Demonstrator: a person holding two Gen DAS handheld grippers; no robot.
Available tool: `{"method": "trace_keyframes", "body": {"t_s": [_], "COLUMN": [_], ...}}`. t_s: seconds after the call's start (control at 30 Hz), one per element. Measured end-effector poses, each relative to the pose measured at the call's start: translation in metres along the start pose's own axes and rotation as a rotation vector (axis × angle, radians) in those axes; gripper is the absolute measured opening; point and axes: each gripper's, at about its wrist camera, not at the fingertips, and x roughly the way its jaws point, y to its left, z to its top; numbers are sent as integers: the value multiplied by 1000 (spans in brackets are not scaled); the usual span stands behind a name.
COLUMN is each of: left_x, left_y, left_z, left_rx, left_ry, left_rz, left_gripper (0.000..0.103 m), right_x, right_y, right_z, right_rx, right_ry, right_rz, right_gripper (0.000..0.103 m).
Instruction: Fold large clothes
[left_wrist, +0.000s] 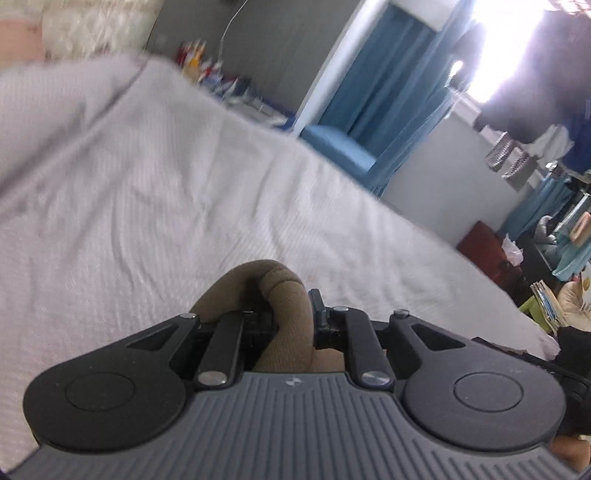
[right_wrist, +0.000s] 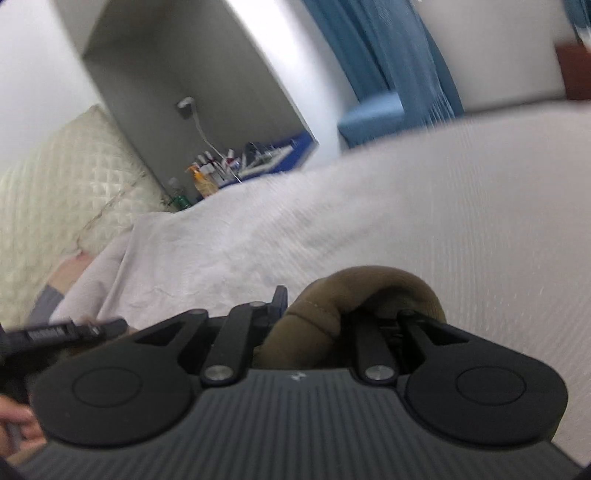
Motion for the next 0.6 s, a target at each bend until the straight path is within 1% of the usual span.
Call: {"method": "trace_keyframes", "body": {"t_s": [0.07,0.13,0.17,0.27,0.3,0.33,0.4,0.43,0.47,0.53,0.57,0.6], "left_x": [13,25,24,11,-5,-16,-34,-41,-49,-70,-81,-92], "left_y": [10,18,18,12,7,3,-4,-6,-10,-21,-27,-27], "left_z": [-1,-1,-2,-6,-10,-12,-15,-15,-16,-18,-19,-21], "left_rx": [-27,-40,-41,-21,-10,-1,18,25,33,73,83,72], "left_ry": [22,36,36,21,18,12,8,17,27,18,15,10], "left_rz": [2,7,7,4,7,4,-29,-51,-64,-40,-20,-13], "left_gripper": [18,18,18,18,18,20,36,59,75,78,79,79], "right_x": [8,12,12,8,8,5,-1,-4,-10,-21,-28,-37], "right_y": [-4,-2,-2,1,-1,1,10,12,17,27,33,41], "right_z": [-2,-3,-8,-9,-11,-10,-9,-9,-9,-10,-12,-15], "right_rx": [35,35,35,50,59,62,43,36,28,14,1,-17], "right_ry": [21,35,38,29,23,19,18,18,16,15,9,-2], "right_rz": [1,-11,-13,-2,1,3,-13,-25,-40,-60,-77,-94], "right_gripper": [20,20,20,20,20,22,25,28,33,58,64,69]}}
